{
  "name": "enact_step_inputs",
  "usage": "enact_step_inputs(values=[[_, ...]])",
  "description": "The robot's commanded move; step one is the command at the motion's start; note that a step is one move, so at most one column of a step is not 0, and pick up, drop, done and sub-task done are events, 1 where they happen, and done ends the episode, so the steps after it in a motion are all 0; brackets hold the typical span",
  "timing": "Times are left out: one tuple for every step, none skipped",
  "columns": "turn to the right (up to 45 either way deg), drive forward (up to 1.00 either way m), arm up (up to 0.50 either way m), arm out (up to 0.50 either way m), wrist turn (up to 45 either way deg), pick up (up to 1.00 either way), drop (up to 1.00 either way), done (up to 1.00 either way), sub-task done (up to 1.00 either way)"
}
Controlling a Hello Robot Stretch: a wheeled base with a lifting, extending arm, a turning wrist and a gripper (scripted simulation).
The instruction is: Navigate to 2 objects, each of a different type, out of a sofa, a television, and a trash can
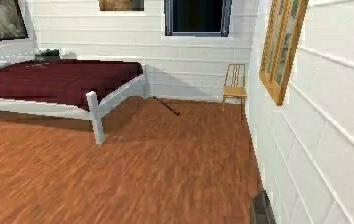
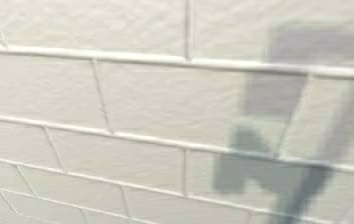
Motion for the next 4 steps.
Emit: enact_step_inputs(values=[[0.0,0.55,0.00,0.00,0.0,0.00,0.00,0.00,0.00],[9.0,0.00,0.00,0.00,0.0,0.00,0.00,0.00,0.00],[0.0,0.30,0.00,0.00,0.0,0.00,0.00,0.00,0.00],[-45.0,0.00,0.00,0.00,0.0,0.00,0.00,0.00,0.00]])
